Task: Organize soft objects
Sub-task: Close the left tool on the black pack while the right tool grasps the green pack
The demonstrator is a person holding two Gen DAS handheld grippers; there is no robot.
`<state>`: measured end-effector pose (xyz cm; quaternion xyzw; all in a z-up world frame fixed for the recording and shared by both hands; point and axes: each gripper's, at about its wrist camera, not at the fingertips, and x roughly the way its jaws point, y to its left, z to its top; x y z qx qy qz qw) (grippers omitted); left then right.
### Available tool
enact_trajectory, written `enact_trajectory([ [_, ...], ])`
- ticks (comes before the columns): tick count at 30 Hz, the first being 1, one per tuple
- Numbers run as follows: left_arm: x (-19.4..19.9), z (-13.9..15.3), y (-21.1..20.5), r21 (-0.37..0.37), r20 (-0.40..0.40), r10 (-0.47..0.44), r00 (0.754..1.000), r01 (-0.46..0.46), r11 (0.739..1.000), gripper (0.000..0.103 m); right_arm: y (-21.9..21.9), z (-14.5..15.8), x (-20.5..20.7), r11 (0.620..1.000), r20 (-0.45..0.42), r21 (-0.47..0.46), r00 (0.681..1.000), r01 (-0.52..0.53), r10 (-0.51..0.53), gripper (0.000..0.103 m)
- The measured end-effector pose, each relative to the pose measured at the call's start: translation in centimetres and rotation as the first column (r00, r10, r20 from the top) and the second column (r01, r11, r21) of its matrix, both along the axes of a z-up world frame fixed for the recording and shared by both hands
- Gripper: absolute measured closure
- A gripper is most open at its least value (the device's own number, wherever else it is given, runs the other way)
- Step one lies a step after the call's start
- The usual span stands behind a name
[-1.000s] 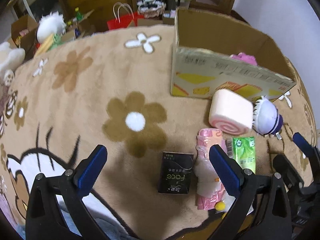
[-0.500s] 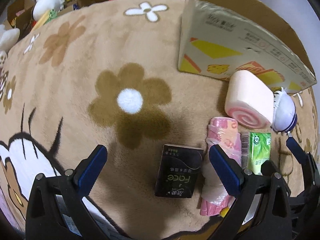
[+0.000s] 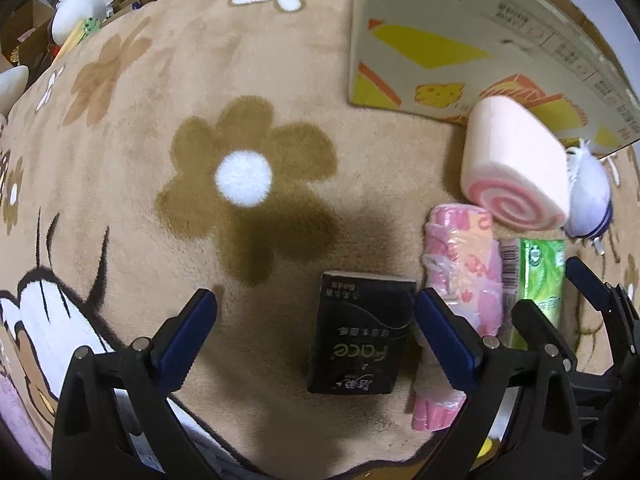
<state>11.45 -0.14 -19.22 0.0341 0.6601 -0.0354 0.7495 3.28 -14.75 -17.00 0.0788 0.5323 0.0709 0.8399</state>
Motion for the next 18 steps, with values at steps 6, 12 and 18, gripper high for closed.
enact_trajectory([
  [6, 0.2, -0.21, -0.14, 0.003, -0.011, 0.014, 1.0, -0.014, 1.0, 0.013, 0.0, -0.25, 0.11, 1.0, -0.01, -0.002, 1.0, 0.009, -0.009, 0.025],
  [12, -0.31, -0.71, -0.36, -0.003, -0.032, 0.007, 0.999, -0.007, 1.0, 0.036, -0.18, -0.16, 0.03, 1.0, -0.022, 0.016, 1.0, 0.004, -0.004, 0.042],
  [18, -0.78, -0.46, -0.78, -0.027, -0.02, -0.004, 1.0, 0.003, 1.0, 0.057, 0.15, 0.07, -0.05, 1.0, -0.019, 0.011, 1.0, -0.001, 0.002, 0.045],
])
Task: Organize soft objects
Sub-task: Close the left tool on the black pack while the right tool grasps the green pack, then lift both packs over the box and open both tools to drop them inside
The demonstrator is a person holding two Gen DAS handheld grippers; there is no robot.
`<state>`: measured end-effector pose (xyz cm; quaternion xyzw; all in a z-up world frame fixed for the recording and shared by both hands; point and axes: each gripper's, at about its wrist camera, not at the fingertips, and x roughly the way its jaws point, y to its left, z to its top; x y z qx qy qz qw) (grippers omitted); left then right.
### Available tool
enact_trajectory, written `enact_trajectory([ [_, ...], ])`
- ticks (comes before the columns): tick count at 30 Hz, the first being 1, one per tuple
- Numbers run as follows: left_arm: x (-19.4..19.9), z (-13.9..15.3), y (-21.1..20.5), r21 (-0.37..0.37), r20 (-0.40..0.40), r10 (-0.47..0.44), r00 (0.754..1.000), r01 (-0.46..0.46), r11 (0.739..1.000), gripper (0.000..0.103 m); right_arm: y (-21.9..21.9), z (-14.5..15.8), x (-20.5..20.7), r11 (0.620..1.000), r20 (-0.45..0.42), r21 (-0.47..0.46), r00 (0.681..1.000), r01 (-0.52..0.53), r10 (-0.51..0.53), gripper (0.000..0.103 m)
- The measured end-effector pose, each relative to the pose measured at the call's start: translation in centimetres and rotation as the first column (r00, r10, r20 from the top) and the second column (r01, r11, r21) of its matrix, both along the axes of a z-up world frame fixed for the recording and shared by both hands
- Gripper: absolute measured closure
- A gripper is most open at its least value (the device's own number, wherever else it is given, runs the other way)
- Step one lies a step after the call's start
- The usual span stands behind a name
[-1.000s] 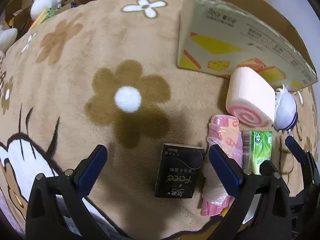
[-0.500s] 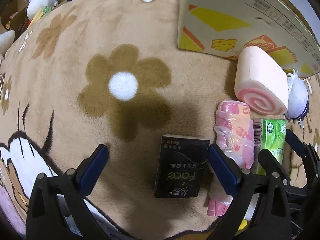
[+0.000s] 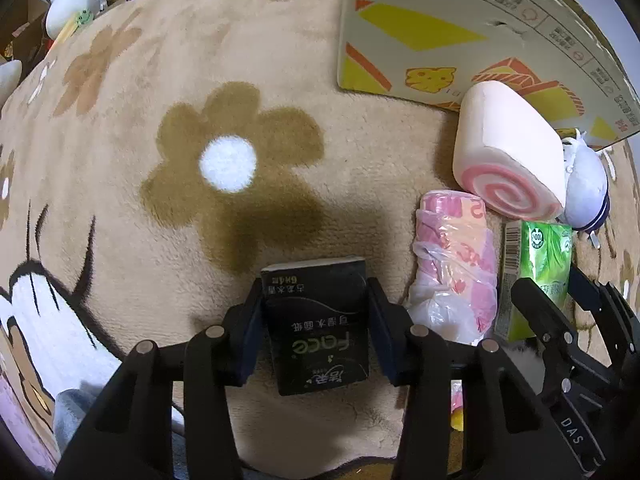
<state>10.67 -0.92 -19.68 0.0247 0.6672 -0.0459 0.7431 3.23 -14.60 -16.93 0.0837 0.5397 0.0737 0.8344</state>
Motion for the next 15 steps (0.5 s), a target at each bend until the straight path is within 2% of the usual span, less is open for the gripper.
enact_trajectory([
  [4, -0.2, 0.7, 0.1, -0.001, 0.032, 0.007, 0.999, -0.007, 1.0, 0.058, 0.0, 0.6, -0.3, 1.0, 0.027, 0.001, 1.0, 0.001, -0.001, 0.046],
  [9, -0.5, 3.0, 0.8, -0.028, 0.124, 0.023, 0.992, -0.019, 0.999, 0.058, -0.3, 2.1, -0.8, 1.0, 0.081, 0.015, 0.997, 0.003, -0.004, 0.046],
  [15, -0.7, 6.8, 1.4, -0.086, 0.272, 0.038, 0.961, -0.015, 0.996, 0.058, -1.0, 4.7, -1.6, 0.999, 0.15, 0.024, 0.988, 0.033, -0.036, 0.046],
])
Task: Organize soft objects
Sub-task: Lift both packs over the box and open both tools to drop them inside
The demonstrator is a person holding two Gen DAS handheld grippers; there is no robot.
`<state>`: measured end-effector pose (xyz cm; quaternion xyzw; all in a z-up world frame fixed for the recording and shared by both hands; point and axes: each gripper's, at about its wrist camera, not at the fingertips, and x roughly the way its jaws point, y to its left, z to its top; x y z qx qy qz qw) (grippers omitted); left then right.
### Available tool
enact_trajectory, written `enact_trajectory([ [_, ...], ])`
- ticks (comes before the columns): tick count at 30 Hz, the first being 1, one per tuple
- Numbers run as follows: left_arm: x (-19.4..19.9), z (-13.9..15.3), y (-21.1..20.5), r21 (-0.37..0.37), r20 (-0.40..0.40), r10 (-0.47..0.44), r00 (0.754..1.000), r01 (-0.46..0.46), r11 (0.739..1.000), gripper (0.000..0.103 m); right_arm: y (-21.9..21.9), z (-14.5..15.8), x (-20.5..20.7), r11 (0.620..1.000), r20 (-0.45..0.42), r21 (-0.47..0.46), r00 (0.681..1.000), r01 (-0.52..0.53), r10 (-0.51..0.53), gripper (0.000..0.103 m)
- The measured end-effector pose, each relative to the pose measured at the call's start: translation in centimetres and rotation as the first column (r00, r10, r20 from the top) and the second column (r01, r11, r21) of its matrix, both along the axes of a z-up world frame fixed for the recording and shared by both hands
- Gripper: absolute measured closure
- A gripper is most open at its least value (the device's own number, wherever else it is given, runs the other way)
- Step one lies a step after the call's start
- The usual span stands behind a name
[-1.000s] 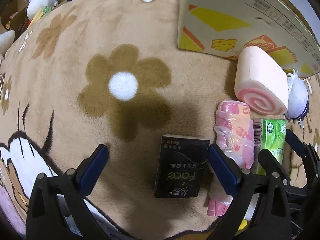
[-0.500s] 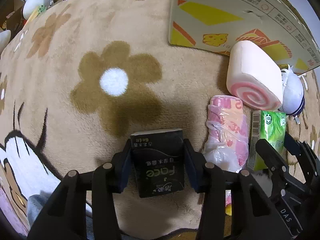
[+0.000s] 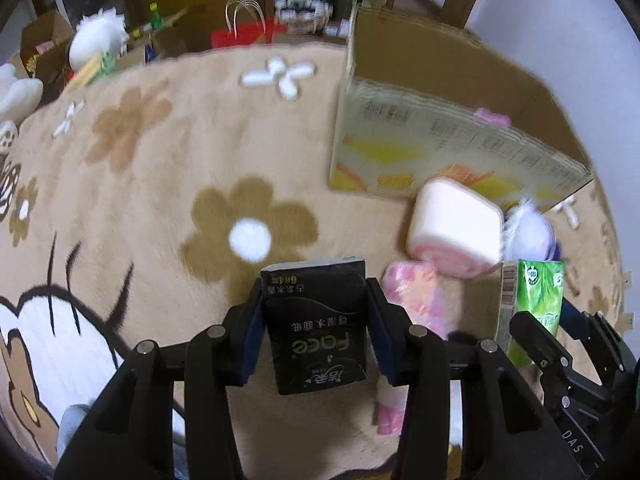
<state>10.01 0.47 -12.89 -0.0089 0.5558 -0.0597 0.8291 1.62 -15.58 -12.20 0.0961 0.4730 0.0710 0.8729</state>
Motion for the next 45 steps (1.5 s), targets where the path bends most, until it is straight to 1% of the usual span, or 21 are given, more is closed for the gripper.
enact_trajectory([
  [4, -0.5, 2.7, -0.1, -0.007, 0.097, -0.017, 0.995, 0.018, 1.0, 0.058, -0.8, 2.3, -0.5, 1.0, 0.078, 0.006, 0.997, 0.025, -0.025, 0.046],
  [7, -1.1, 4.5, -0.7, -0.004, 0.173, -0.033, 0.984, 0.034, 0.999, 0.058, -1.4, 4.1, -0.6, 0.999, 0.135, 0.015, 0.99, 0.045, -0.047, 0.046],
  [10, -1.3, 6.0, -1.2, 0.0, 0.248, -0.046, 0.968, 0.048, 0.999, 0.058, -2.1, 5.8, -0.5, 0.998, 0.179, 0.031, 0.982, 0.061, -0.065, 0.046],
  [16, -0.8, 9.2, -2.1, -0.009, 0.35, -0.059, 0.935, 0.067, 0.998, 0.058, -3.7, 8.5, 0.0, 0.995, 0.25, 0.054, 0.963, 0.086, -0.097, 0.046],
  [21, -0.2, 11.5, -2.9, 0.01, 0.428, -0.079, 0.9, 0.083, 0.997, 0.058, -4.8, 10.0, 0.4, 0.992, 0.291, 0.073, 0.949, 0.104, -0.121, 0.046],
  [24, 0.4, 12.4, -3.4, 0.034, 0.463, -0.1, 0.881, 0.095, 0.995, 0.058, -5.2, 11.0, 0.7, 0.991, 0.316, 0.078, 0.94, 0.107, -0.126, 0.046],
  [28, 1.6, 13.2, -4.2, 0.066, 0.494, -0.127, 0.86, 0.108, 0.992, 0.058, -5.5, 12.1, 1.8, 0.992, 0.348, 0.061, 0.93, 0.107, -0.121, 0.046],
  [32, 2.8, 13.1, -4.9, 0.083, 0.509, -0.151, 0.848, 0.126, 0.989, 0.058, -5.8, 12.6, 3.0, 0.993, 0.367, 0.047, 0.923, 0.109, -0.119, 0.046],
  [35, 3.8, 12.4, -5.5, 0.088, 0.502, -0.16, 0.85, 0.133, 0.987, 0.058, -6.0, 12.6, 4.0, 0.993, 0.369, 0.043, 0.922, 0.111, -0.119, 0.046],
  [40, 5.2, 11.3, -6.5, 0.105, 0.493, -0.191, 0.849, 0.159, 0.982, 0.058, -6.6, 11.6, 5.5, 0.993, 0.351, 0.032, 0.929, 0.115, -0.119, 0.046],
  [45, 6.4, 9.9, -6.9, 0.086, 0.479, -0.194, 0.856, 0.174, 0.981, 0.057, -7.2, 10.0, 6.7, 0.993, 0.323, 0.042, 0.939, 0.114, -0.121, 0.046],
])
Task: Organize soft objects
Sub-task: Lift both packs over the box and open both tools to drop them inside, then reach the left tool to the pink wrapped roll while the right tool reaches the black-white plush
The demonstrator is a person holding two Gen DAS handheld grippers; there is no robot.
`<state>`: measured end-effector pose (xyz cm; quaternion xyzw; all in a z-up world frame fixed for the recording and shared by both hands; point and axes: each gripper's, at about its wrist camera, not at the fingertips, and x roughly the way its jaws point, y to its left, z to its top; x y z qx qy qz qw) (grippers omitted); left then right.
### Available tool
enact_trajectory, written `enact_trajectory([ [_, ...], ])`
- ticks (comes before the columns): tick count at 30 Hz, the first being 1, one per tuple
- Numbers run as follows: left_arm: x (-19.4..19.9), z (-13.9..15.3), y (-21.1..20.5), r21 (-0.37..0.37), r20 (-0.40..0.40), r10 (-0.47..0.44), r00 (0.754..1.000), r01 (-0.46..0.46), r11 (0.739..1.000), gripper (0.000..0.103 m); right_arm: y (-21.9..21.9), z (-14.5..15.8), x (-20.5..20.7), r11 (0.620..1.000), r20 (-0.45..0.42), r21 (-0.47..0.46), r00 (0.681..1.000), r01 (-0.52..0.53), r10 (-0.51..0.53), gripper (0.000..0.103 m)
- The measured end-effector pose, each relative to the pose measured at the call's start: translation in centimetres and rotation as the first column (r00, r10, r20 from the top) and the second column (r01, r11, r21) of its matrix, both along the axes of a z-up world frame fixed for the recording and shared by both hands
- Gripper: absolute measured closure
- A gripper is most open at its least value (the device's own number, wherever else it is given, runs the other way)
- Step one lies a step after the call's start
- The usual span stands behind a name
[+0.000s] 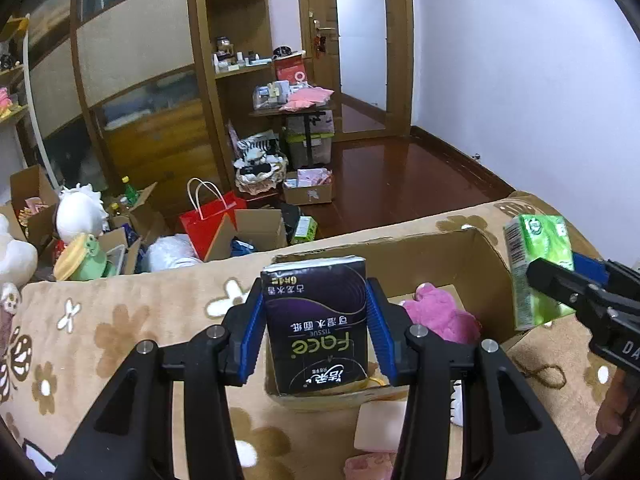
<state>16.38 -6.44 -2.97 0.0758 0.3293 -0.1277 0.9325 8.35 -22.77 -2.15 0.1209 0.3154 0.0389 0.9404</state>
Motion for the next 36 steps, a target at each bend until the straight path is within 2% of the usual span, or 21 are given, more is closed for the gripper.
enact_trajectory([
  [13, 1.4, -3.4, -1.2, 0.015, -0.07, -0.048, 0.996, 0.049, 0.999, 0.056, -1.0, -3.4, 1.7, 0.998, -0.068, 0.058, 0.998, 0.009, -0.005, 0.045],
  [21, 1.3, -3.2, -0.5, 0.008, -0.065, -0.018, 0.998, 0.019, 1.0, 0.037, -0.9, -4.0, 2.0, 0.998, -0.077, 0.063, 0.997, 0.006, -0.001, 0.042],
  [23, 1.4, -3.0, -0.1, 0.005, -0.062, -0.01, 0.998, 0.01, 1.0, 0.034, -0.9, -3.9, 1.9, 0.998, -0.07, 0.069, 0.998, 0.003, 0.002, 0.038],
  [25, 1.2, -2.6, 0.1, 0.005, -0.06, -0.007, 0.998, 0.007, 1.0, 0.029, -1.0, -3.5, 1.6, 0.997, -0.053, 0.071, 0.999, 0.007, -0.003, 0.021],
  [26, 1.1, -2.4, 0.2, 0.005, -0.054, -0.004, 0.999, 0.005, 1.0, 0.025, -1.0, -3.2, 1.4, 0.997, -0.04, 0.074, 0.999, 0.012, -0.009, 0.017],
  [27, 0.9, -2.1, 0.3, 0.003, -0.047, -0.002, 0.999, 0.002, 1.0, 0.024, -1.0, -2.9, 1.2, 0.997, -0.029, 0.079, 1.0, 0.014, -0.012, 0.012],
  [29, 0.4, -1.6, 0.6, -0.001, -0.038, 0.0, 0.999, 0.0, 1.0, 0.02, -1.0, -2.2, 0.7, 0.996, -0.009, 0.091, 1.0, 0.011, -0.01, 0.008],
  [30, 0.2, -1.4, 0.7, -0.001, -0.036, 0.001, 0.999, -0.001, 1.0, 0.019, -1.0, -1.9, 0.5, 0.996, -0.003, 0.092, 1.0, 0.012, -0.012, 0.002],
  [32, -0.4, -0.9, 1.1, -0.006, -0.027, 0.005, 1.0, -0.005, 1.0, 0.013, -1.1, -1.2, -0.1, 0.995, 0.017, 0.091, 0.999, 0.027, -0.029, 0.0],
  [36, -1.7, -0.1, 1.7, -0.011, -0.016, 0.016, 1.0, -0.016, 1.0, 0.009, -1.2, 0.0, -1.2, 0.994, 0.029, 0.098, 0.999, 0.039, -0.042, 0.0],
])
